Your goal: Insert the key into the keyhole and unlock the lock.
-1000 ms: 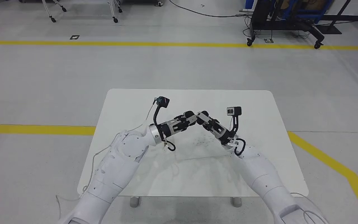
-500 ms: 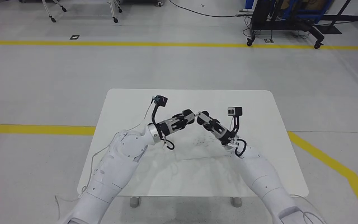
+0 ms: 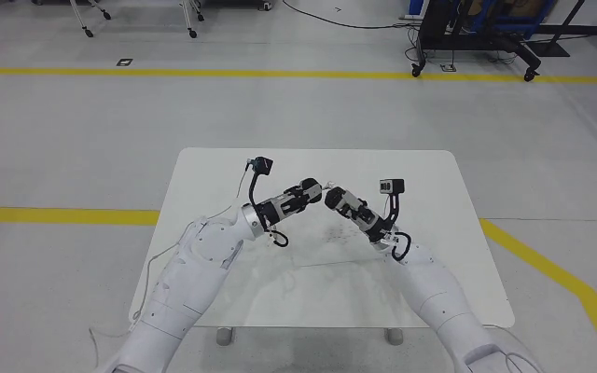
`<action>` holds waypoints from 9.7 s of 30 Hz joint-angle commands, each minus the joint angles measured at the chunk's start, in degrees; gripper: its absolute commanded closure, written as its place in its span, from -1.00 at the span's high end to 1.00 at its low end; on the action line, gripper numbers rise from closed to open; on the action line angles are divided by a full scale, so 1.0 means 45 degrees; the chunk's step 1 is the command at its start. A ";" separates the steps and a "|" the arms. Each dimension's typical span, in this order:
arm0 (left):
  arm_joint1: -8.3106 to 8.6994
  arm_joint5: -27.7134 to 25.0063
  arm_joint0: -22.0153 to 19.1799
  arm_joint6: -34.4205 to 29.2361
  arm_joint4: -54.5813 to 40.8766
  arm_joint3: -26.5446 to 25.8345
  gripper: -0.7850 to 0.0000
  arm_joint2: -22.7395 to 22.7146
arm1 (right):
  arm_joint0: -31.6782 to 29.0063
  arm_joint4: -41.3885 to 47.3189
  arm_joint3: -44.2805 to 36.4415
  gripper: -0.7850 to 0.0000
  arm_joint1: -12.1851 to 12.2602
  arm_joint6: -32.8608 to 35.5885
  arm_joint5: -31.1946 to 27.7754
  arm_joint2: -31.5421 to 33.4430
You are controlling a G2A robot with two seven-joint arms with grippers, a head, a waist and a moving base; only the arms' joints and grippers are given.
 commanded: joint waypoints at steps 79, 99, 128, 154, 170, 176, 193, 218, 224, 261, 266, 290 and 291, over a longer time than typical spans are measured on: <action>0.1594 0.4464 0.1834 -0.4988 0.7649 -0.5594 1.00 -0.1805 | 0.0849 -0.2043 -0.3096 -1.00 0.4420 0.0027 -0.0027 -0.3507; 0.1100 0.8177 0.0559 -0.6721 1.1095 -0.3306 -0.03 0.0935 | 0.0849 -0.2043 -0.3096 -1.00 0.4420 0.0027 -0.0027 -0.3507; 0.0504 0.7904 -0.0771 -0.6039 1.0271 -0.0868 -0.44 0.1825 | 0.0849 -0.2043 -0.3096 -1.00 0.4420 0.0027 -0.0027 -0.3507; 0.0733 0.4856 0.0672 -0.3213 0.6178 -0.1915 -1.00 -0.0639 | 0.0849 -0.2043 -0.3096 -1.00 0.4420 0.0027 -0.0027 -0.3507; 0.0857 0.3542 0.0897 -0.2474 0.7598 -0.2575 -1.00 -0.0479 | 0.0726 -0.2255 -0.3490 -1.00 0.4315 -0.0489 0.0496 -0.3656; 0.0515 0.3226 -0.0103 -0.2679 0.1260 -0.0645 -1.00 -0.0854 | 0.0864 -0.2273 -0.3545 -1.00 0.3885 -0.1755 0.0968 -0.4135; -0.0719 0.6294 -0.3388 -0.7326 -0.8130 0.6221 -1.00 0.0533 | 0.1391 -0.3469 -0.2717 -1.00 0.2922 -0.5519 0.0333 -0.4059; -0.1261 0.5716 -0.4411 -0.8353 -0.9731 0.8647 -1.00 0.0815 | 0.0778 -0.7609 -0.3278 -1.00 0.2542 -0.8150 0.2016 -0.2985; -0.1291 0.5872 -0.4478 -0.8257 -0.9942 0.8924 -1.00 0.0714 | 0.0693 -0.8152 -0.3478 -1.00 0.2286 -0.8409 0.2145 -0.3352; -0.1059 0.7336 -0.4310 -0.5175 -0.8546 0.8374 -1.00 0.0297 | -0.1070 -0.2599 -0.6900 -1.00 0.2619 -0.5793 0.8977 -0.1519; -0.1059 0.7336 -0.4310 -0.5175 -0.8546 0.8374 -1.00 0.0297 | -0.1070 -0.2599 -0.6900 -1.00 0.2619 -0.5793 0.8977 -0.1519; -0.1139 0.7364 -0.3515 -0.4547 -0.9327 0.7406 -1.00 0.0038 | -0.2327 -0.9962 -1.0051 -1.00 0.2559 -0.8321 1.2925 -0.2127; -0.1134 0.7271 -0.3493 -0.4509 -0.9356 0.7375 -1.00 -0.0007 | -0.2357 -1.0017 -1.0131 -1.00 0.2548 -0.8276 1.3052 -0.2133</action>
